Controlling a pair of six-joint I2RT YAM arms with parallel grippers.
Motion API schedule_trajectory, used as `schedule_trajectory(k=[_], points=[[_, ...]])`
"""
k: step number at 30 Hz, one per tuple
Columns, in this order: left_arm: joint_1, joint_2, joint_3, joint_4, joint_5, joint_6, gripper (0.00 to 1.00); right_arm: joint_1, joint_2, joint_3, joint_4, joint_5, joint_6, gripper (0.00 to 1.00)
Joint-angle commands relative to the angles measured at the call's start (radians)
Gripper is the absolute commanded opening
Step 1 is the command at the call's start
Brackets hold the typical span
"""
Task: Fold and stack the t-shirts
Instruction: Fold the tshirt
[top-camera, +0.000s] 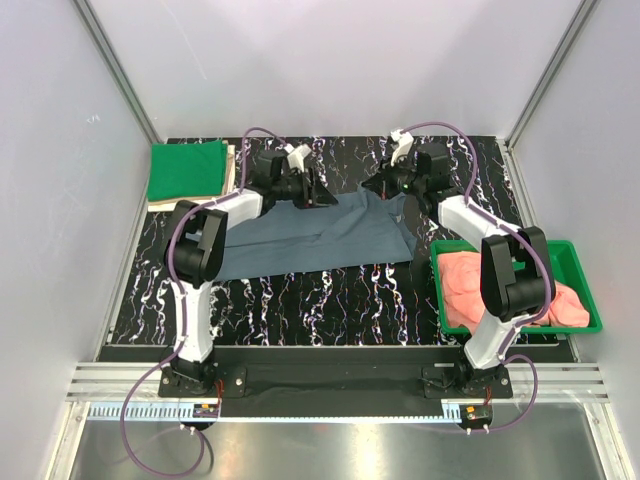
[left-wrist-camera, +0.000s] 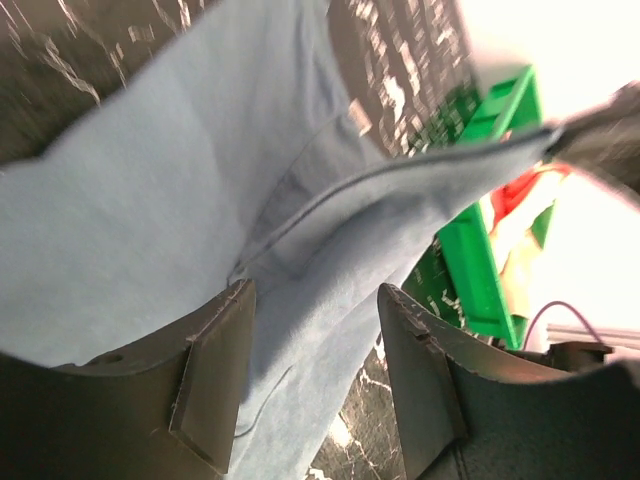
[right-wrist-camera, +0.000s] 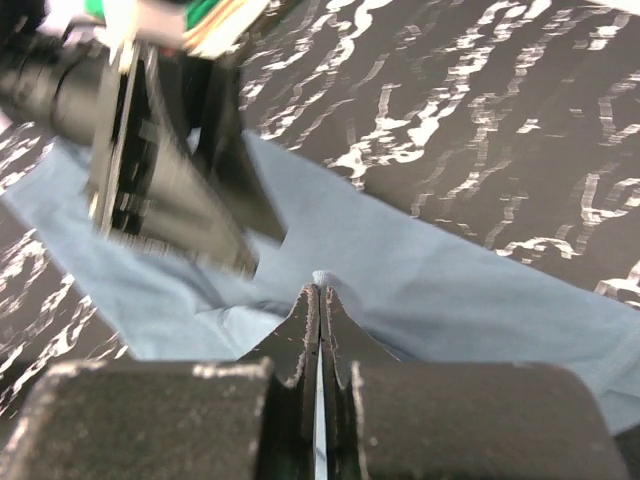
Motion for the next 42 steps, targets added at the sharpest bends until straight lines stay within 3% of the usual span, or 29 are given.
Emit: schedule_trajectory(k=[1, 4, 6, 9, 18, 23, 29, 42], points=[[0.060, -0.004, -0.003, 0.161, 0.095, -0.046, 0.57, -0.002, -0.059, 0.000, 0.050, -0.112, -0.005, 0.00], [0.098, -0.032, -0.016, 0.160, 0.087, -0.055, 0.57, -0.005, -0.065, -0.012, 0.070, -0.042, 0.005, 0.00], [0.109, -0.044, -0.013, 0.128, 0.069, -0.032, 0.57, -0.008, -0.058, -0.029, 0.084, 0.106, 0.004, 0.00], [0.106, -0.038, 0.037, -0.051, 0.032, 0.049, 0.56, -0.025, -0.015, -0.011, 0.053, 0.213, 0.013, 0.00], [0.037, -0.094, -0.047, -0.186, -0.095, 0.050, 0.55, -0.035, 0.151, 0.106, -0.146, 0.369, 0.113, 0.03], [-0.026, -0.104, -0.062, -0.311, -0.268, 0.078, 0.54, -0.040, 0.191, 0.138, -0.235, 0.389, 0.174, 0.04], [-0.046, -0.131, -0.139, -0.326, -0.351, 0.077, 0.53, -0.040, 0.163, 0.078, -0.286, 0.423, 0.272, 0.11], [-0.107, -0.188, -0.110, -0.322, -0.318, 0.133, 0.54, -0.037, 0.054, 0.092, -0.438, 0.457, 0.412, 0.34]])
